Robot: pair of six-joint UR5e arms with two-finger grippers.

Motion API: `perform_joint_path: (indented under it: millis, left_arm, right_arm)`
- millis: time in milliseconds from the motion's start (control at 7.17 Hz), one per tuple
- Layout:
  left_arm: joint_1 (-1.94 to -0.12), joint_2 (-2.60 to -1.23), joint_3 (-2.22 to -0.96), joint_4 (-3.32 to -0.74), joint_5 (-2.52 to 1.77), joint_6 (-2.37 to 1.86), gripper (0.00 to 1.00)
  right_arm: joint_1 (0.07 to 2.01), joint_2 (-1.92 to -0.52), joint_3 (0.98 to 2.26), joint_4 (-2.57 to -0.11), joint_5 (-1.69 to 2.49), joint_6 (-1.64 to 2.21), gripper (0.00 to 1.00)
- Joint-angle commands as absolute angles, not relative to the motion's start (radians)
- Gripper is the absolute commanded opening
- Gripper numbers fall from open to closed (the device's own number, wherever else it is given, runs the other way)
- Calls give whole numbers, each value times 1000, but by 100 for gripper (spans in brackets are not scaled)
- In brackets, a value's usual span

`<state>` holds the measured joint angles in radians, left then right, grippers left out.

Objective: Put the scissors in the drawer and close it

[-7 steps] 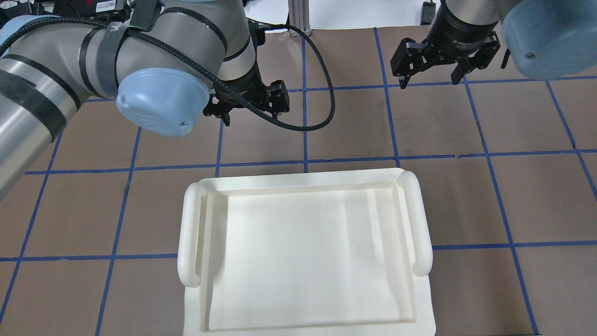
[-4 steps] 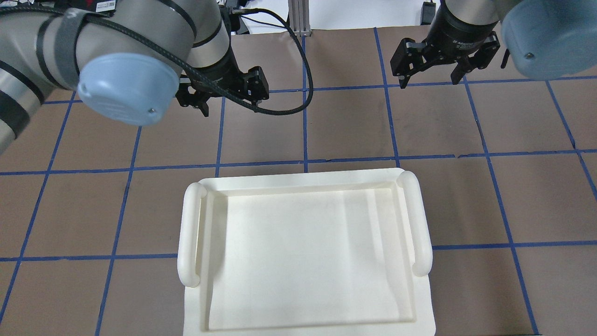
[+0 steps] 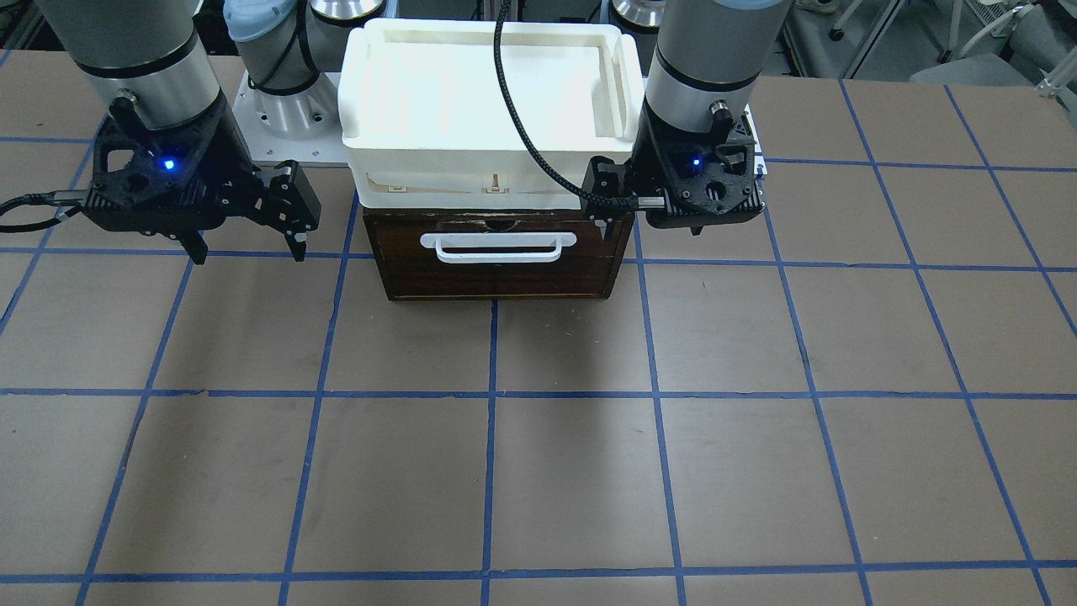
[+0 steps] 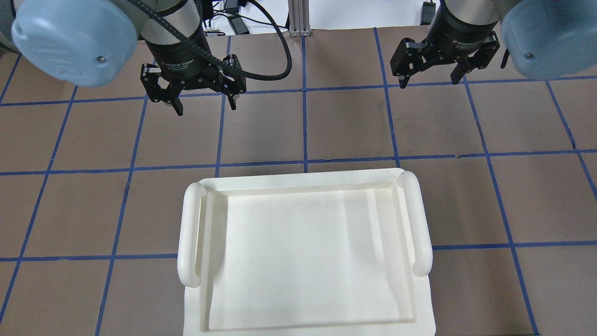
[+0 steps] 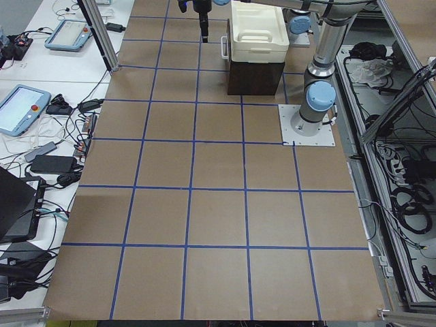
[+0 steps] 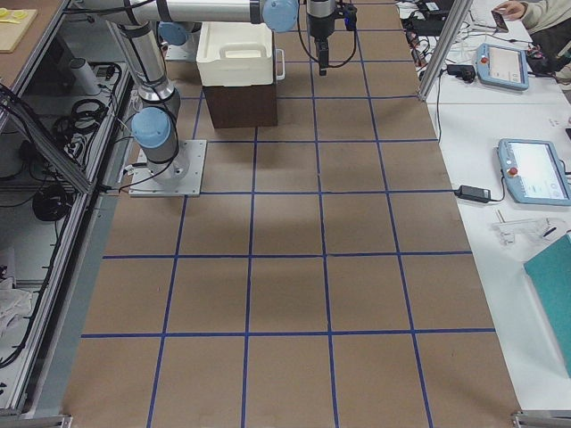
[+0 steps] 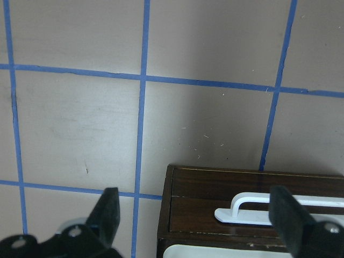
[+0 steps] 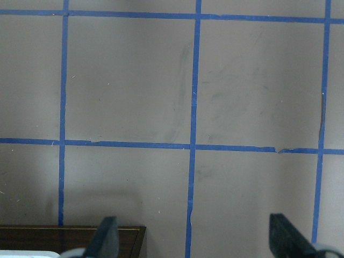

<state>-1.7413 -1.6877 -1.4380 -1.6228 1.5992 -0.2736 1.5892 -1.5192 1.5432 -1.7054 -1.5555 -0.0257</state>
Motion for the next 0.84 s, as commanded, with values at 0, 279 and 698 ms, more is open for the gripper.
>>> perform_joint_path:
  millis: [0,279,698]
  left_arm:
    - [-1738,-1681,-1440,-1621,1603,-252,100]
    - [-1740,-1681,-1440,-1621,1603,-224,100]
    - [-1740,-1680,-1440,-1621,1603,-224,100]
  right_arm:
    - [1589,-1519,1543,-1704,-1555,-25,100]
    - [1589,-1519,1543,-1704,-1555,-25,100]
    - [1589,-1519,1543,-1706,-1552,-25,100]
